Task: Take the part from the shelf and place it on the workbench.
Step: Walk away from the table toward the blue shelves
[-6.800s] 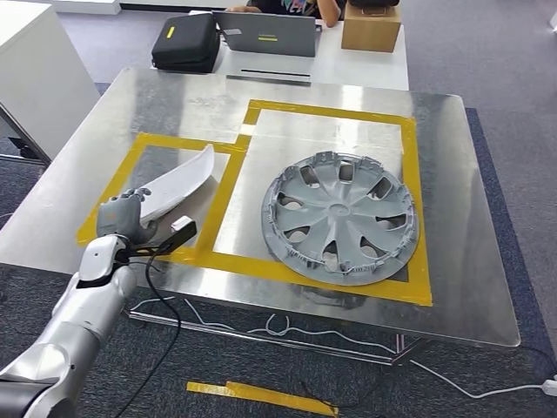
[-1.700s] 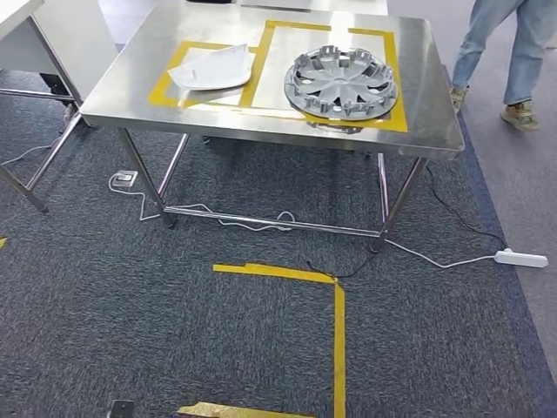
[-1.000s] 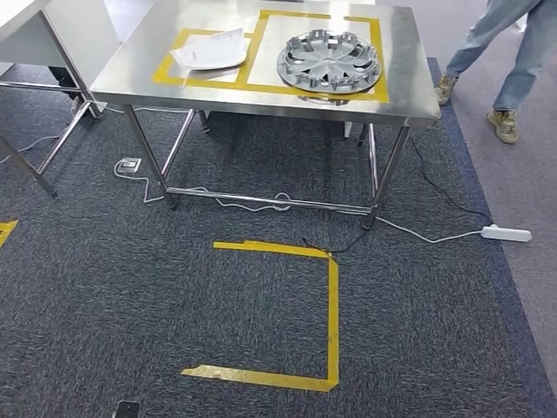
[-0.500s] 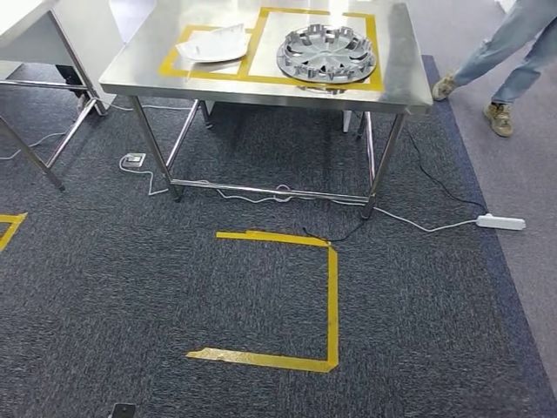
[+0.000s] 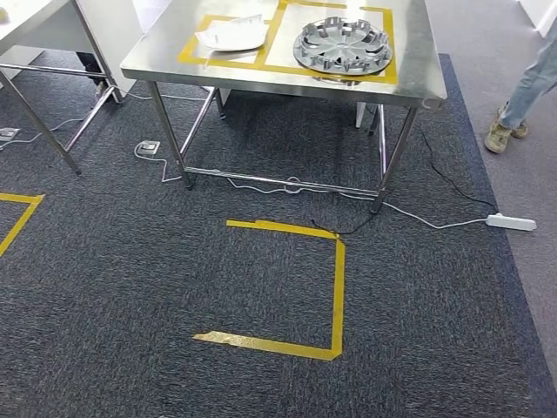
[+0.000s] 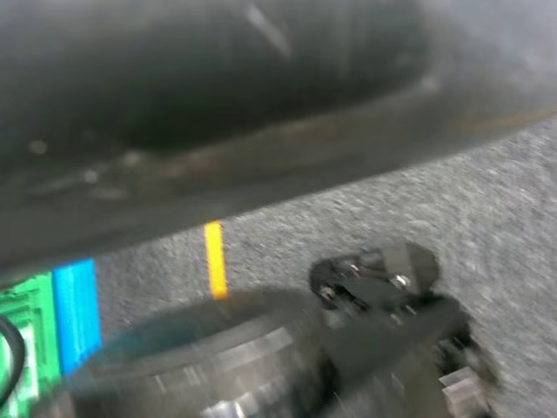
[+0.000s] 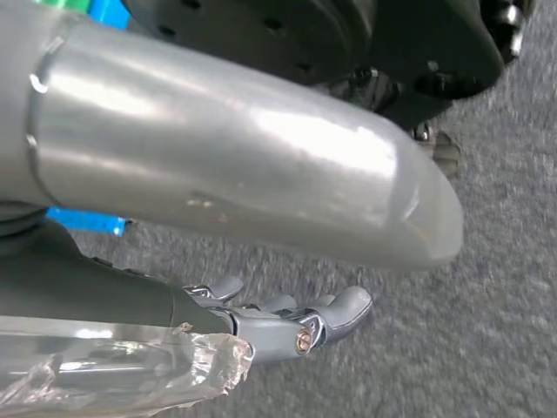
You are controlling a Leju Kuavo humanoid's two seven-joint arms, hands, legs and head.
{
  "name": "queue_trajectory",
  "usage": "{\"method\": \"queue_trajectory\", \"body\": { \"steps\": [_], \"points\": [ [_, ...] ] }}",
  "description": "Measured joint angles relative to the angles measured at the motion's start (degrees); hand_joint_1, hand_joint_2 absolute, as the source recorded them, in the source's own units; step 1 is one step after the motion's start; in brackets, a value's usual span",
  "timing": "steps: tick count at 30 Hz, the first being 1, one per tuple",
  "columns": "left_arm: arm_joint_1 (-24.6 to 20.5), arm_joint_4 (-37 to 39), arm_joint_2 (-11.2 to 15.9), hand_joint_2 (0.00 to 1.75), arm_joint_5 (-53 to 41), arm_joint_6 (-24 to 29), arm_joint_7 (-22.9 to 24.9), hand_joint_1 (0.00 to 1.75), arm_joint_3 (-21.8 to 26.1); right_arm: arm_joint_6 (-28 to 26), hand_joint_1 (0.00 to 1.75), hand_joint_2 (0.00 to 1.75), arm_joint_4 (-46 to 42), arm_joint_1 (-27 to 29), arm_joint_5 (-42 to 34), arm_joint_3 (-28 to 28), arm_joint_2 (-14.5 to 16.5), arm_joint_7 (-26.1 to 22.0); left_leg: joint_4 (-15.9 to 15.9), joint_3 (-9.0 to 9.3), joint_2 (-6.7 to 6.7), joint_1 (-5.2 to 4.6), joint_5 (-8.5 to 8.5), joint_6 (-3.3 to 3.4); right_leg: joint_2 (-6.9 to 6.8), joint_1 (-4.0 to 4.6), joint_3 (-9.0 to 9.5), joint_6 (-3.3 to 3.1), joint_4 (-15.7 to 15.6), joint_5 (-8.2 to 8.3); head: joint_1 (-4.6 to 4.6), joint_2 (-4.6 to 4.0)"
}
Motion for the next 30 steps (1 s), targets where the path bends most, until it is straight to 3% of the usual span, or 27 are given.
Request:
{"method": "queue_trajectory", "body": {
  "steps": [2,4,6,7,8,9,10,12,14,16,18,21,23,24,25,27,28,30],
  "points": [
    [0.27,0.02,0.04,0.00,-0.02,-0.04,0.16,0.00,-0.27,-0.02,0.00,0.00,0.00,-0.26,0.08,0.19,-0.21,0.00,-0.34,-0.39,-0.55,0.15,0.45,0.99,0.46,-0.15,-0.66,0.69,0.87,-0.76,0.07,0.00],
    [0.28,0.02,0.15,0.00,0.01,-0.05,0.21,0.00,-0.37,-0.03,0.00,0.00,0.00,-0.26,0.13,0.35,-0.35,0.00,-0.53,-0.89,-1.11,0.24,1.08,1.78,2.03,-0.43,-2.90,1.27,5.58,-4.01,0.26,0.00],
    [0.23,0.02,0.12,0.00,0.04,-0.05,0.26,0.00,-0.45,-0.03,0.00,0.00,0.01,-0.11,0.14,0.45,-0.37,0.01,-0.48,-1.63,-1.86,0.05,1.60,2.05,3.04,-0.61,-6.16,1.51,13.37,-7.92,0.41,0.00],
    [0.29,0.02,0.07,0.00,0.04,-0.05,0.27,0.00,-0.49,-0.03,0.00,0.00,0.01,-0.04,0.14,0.47,-0.38,0.02,-0.47,-1.96,-2.28,-0.03,1.85,2.04,3.20,-0.66,-7.22,1.55,16.10,-8.78,0.41,0.00],
    [0.36,0.02,0.03,0.00,0.03,-0.04,0.29,0.00,-0.50,-0.02,0.00,0.00,0.02,0.01,0.14,0.49,-0.38,0.06,-0.44,-2.21,-2.75,-0.08,2.08,1.98,3.29,-0.68,-7.24,1.53,16.65,-8.49,0.43,0.00],
    [0.43,0.02,0.01,0.00,0.01,-0.01,0.31,0.00,-0.50,-0.02,0.00,0.00,0.02,0.05,0.14,0.50,-0.38,0.12,-0.42,-2.36,-3.25,-0.11,2.28,1.88,3.40,-0.71,-6.08,1.45,14.87,-7.14,0.43,0.00],
    [0.45,0.02,-0.01,0.00,-0.01,0.01,0.31,0.00,-0.50,-0.02,0.00,0.00,0.02,0.07,0.14,0.50,-0.38,0.19,-0.41,-2.43,-3.75,-0.12,2.43,1.76,3.79,-0.74,-3.88,1.32,11.08,-5.12,0.44,0.00],
    [0.33,0.02,-0.07,0.00,-0.03,0.05,0.31,0.00,-0.49,-0.02,0.00,0.00,0.02,0.04,0.14,0.51,-0.42,0.32,-0.29,-2.62,-4.69,-0.20,2.69,1.40,5.96,-0.87,0.58,1.01,2.83,-2.47,0.43,0.00],
    [0.18,0.02,-0.15,0.00,-0.04,0.08,0.31,0.00,-0.49,-0.03,0.00,0.00,0.02,0.02,0.14,0.52,-0.45,0.38,-0.15,-3.09,-5.55,-0.20,3.05,0.80,7.32,-0.87,2.34,0.73,-0.57,-2.15,0.42,0.00],
    [0.19,0.02,-0.22,0.00,-0.04,0.10,0.31,0.00,-0.49,-0.03,0.00,0.00,0.02,0.07,0.14,0.52,-0.45,0.40,0.02,-3.64,-6.23,-0.04,3.36,0.10,6.41,-0.87,2.43,0.23,-0.73,-1.81,0.42,0.00],
    [0.30,0.02,-0.26,0.00,-0.04,0.13,0.31,0.00,-0.49,-0.03,0.00,0.00,0.01,0.08,0.14,0.52,-0.45,0.40,1.95,-4.72,-5.24,0.02,2.00,-0.43,5.27,-1.03,2.35,-0.50,-0.96,-1.34,0.24,0.00],
    [0.19,0.02,-0.27,0.00,-0.11,0.15,0.31,0.00,-0.50,-0.02,0.00,0.00,0.00,0.29,0.14,0.52,-0.46,0.38,12.22,-9.36,-3.05,0.22,-3.78,-1.13,3.21,-0.91,2.03,-0.95,-1.05,-1.14,-0.17,0.00],
    [0.23,0.02,-0.28,0.00,-0.20,0.20,0.31,0.00,-0.50,-0.01,0.00,0.00,0.01,0.42,0.14,0.52,-0.46,0.40,16.79,-11.14,-2.74,0.36,-5.08,-1.38,1.78,-0.73,1.82,-0.95,-1.02,-1.15,-0.16,0.00],
    [0.31,0.02,-0.29,0.00,-0.25,0.25,0.31,0.00,-0.50,-0.01,0.00,0.00,0.01,0.41,0.14,0.52,-0.46,0.42,15.86,-10.44,-2.62,0.39,-4.07,-1.36,1.16,-0.67,1.77,-0.94,-1.00,-1.16,-0.16,0.00],
    [0.39,0.02,-0.29,0.00,-0.29,0.32,0.31,0.00,-0.49,0.01,0.00,0.00,0.02,0.36,0.14,0.52,-0.46,0.42,12.86,-8.68,-2.33,0.39,-2.30,-1.25,0.60,-0.64,1.83,-0.91,-1.00,-1.18,-0.16,0.00],
    [0.35,0.02,-0.31,0.00,-0.36,0.49,0.31,0.00,-0.49,0.04,0.00,0.00,0.02,0.27,0.14,0.52,-0.46,0.42,4.73,-4.22,-0.51,0.15,0.91,-0.82,-0.38,-0.44,2.02,-0.70,-0.88,-1.30,-0.21,0.00],
    [0.25,0.02,-0.33,0.00,-0.37,0.58,0.29,0.00,-0.49,0.05,0.00,0.00,0.01,0.25,0.14,0.52,-0.46,0.41,1.89,-2.80,0.35,-0.02,1.66,-0.52,-0.80,-0.29,2.04,-0.48,-0.77,-1.37,-0.18,0.00],
    [0.20,0.02,-0.42,0.00,-0.37,0.68,0.26,0.00,-0.50,0.07,0.00,0.00,0.00,0.17,0.14,0.52,-0.46,0.41,-0.01,-2.21,0.88,-0.39,1.72,0.04,-1.64,-0.09,1.92,0.04,-0.59,-1.44,-0.14,0.00]
  ]
}}
